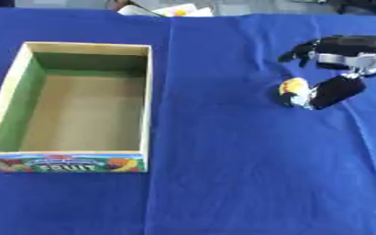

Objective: Pick up objects on the table and place them in the box.

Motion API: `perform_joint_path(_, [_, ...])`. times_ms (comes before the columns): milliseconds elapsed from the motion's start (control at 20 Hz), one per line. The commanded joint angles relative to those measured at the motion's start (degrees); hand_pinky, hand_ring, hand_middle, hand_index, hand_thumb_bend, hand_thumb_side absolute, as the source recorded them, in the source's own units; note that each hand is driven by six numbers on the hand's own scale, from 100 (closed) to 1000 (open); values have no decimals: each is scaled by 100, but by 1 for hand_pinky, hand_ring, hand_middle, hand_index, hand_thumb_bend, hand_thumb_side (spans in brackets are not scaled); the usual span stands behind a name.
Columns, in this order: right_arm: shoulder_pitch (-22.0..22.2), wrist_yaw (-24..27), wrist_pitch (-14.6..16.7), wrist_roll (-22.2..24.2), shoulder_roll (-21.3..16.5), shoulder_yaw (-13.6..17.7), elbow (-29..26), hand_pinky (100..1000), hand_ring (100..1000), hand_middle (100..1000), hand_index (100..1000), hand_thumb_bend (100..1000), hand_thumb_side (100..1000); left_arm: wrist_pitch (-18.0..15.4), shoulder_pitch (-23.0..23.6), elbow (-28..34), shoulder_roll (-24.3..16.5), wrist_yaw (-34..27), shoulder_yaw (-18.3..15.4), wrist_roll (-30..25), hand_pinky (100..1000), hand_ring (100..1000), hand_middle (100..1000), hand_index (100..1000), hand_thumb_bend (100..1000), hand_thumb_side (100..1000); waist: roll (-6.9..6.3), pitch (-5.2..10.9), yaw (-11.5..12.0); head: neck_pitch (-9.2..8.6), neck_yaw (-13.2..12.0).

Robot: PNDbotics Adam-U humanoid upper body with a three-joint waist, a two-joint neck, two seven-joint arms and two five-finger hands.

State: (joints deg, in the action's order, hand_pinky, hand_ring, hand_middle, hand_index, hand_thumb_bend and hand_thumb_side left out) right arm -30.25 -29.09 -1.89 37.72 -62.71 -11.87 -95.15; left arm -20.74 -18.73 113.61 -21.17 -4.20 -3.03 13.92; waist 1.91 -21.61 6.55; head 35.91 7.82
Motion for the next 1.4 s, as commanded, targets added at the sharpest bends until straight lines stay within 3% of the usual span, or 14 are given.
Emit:
perform_joint_path(50, [-90,-114,32,-26,-85,15,217,871,839,916,1000,460,764,-1,-61,98,-145,-9,1,-22,673,900,927,954,100,1000,0,88,12,-67,27])
perform_joint_path(1000, [-480,-1117,275,-216,362,-144,1519,848,846,899,1000,421,734,29,-49,98,-95,28,18,-32,671,901,914,952,100,1000,-6,18,39,-106,102])
perform_joint_path(1200, [-523,-1277,275,-273,430,-158,1734,836,834,868,1000,386,686,28,-37,98,-90,38,16,-36,671,901,912,950,100,1000,-12,6,58,-115,117])
perform_joint_path(1400, [-552,-1258,316,-308,485,-163,1834,803,800,776,1000,282,606,31,-28,98,-83,45,12,-29,671,901,911,949,100,1000,-10,-6,61,-106,115])
